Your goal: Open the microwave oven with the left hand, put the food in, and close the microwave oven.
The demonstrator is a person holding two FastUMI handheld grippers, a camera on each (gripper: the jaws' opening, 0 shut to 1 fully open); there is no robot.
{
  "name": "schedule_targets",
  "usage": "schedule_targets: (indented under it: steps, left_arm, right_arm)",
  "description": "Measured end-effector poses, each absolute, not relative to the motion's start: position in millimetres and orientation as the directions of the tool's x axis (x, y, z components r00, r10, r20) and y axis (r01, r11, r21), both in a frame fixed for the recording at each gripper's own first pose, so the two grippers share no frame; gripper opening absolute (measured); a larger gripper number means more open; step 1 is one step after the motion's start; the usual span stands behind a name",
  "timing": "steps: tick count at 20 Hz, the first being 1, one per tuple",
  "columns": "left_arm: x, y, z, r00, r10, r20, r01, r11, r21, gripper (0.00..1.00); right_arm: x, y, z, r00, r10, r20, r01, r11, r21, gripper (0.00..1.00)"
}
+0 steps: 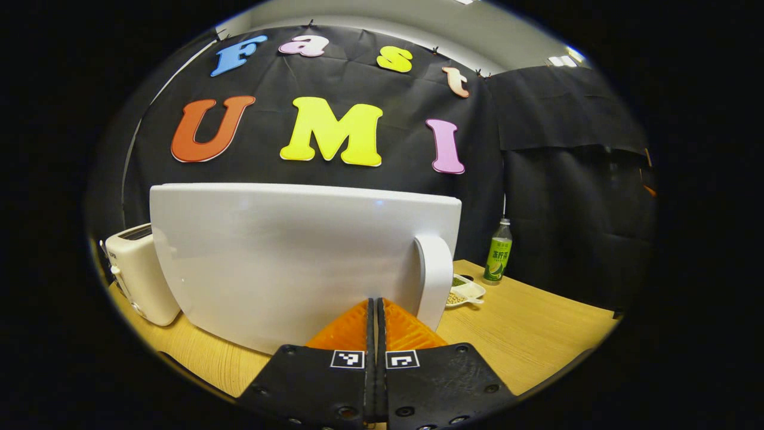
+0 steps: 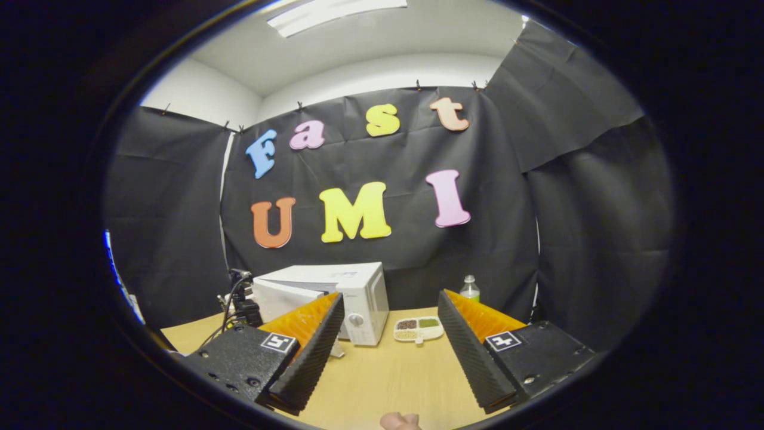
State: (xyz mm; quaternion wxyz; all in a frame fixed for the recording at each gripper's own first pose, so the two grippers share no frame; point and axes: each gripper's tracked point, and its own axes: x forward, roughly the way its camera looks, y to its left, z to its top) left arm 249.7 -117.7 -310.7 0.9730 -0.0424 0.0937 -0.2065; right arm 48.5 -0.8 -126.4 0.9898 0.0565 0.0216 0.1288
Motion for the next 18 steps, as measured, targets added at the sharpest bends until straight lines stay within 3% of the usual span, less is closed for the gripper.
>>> schedule_targets:
  steps: [1,2,10,11,18]
  left_arm:
    - [255,-120,-310,0.900,-0.403,-0.166,0.387,0.914,-0.120,0.00]
    - [261,-121,-310,0.903,-0.396,-0.165,0.382,0.917,-0.114,0.00]
    - [308,-132,-316,0.941,-0.301,-0.155,0.299,0.954,-0.040,0.00]
    - [302,-131,-319,0.940,-0.294,-0.174,0.291,0.956,-0.042,0.00]
    - [297,-136,-322,0.936,-0.284,-0.208,0.268,0.958,-0.101,0.02]
  right_arm:
    - [52,1,-126,0.964,0.265,-0.029,-0.260,0.958,0.123,0.90]
    - [56,3,-127,0.962,0.273,-0.032,-0.267,0.955,0.127,1.00]
    - [76,-7,-143,0.957,0.290,-0.026,-0.284,0.948,0.147,1.00]
    - [78,-9,-147,0.958,0.284,-0.034,-0.276,0.949,0.155,0.90]
    - [74,-18,-156,0.961,0.270,-0.060,-0.255,0.949,0.186,0.90]
